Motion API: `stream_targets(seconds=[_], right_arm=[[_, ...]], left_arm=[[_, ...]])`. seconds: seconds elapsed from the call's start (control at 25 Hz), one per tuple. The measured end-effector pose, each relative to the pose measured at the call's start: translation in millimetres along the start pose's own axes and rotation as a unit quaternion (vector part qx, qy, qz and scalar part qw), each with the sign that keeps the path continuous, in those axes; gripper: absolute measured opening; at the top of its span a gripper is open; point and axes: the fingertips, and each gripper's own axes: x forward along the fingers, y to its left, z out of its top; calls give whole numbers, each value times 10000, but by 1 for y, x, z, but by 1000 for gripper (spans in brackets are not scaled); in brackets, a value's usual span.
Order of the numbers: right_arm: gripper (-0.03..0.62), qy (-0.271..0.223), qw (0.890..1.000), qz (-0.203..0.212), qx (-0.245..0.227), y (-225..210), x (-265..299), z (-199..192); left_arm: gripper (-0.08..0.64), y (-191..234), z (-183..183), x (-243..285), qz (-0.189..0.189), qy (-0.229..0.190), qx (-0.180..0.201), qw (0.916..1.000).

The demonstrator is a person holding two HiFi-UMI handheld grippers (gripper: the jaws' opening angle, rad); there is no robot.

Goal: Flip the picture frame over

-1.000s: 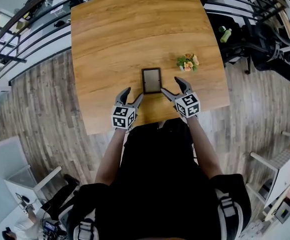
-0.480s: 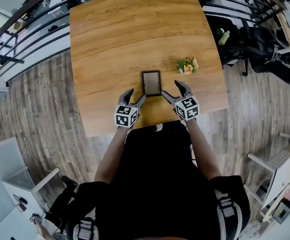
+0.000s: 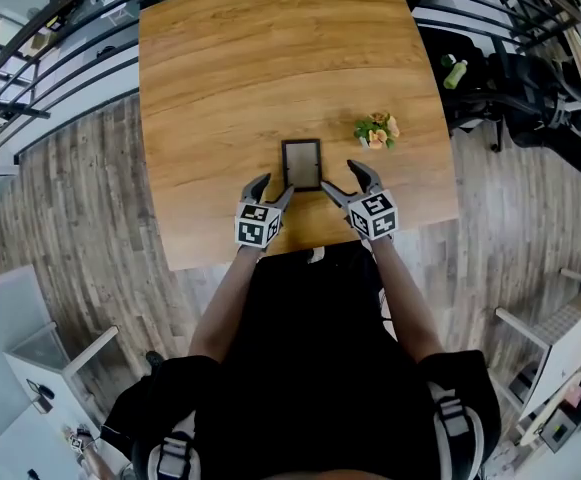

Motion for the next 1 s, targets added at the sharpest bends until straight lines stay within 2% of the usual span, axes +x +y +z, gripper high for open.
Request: stream_targets(seconds=[0.32, 0.52, 1.0], right_arm=[[356, 97, 9998, 92, 138, -10, 4, -15], [348, 148, 9996, 146, 213, -10, 8, -23], [336, 327, 9990, 140, 287, -14, 5, -40]], left_arm=[[258, 5, -14, 16, 156, 233, -75, 9996], [258, 15, -23, 23, 278, 371, -377, 9982], [223, 27, -41, 48, 529, 654, -516, 9951]])
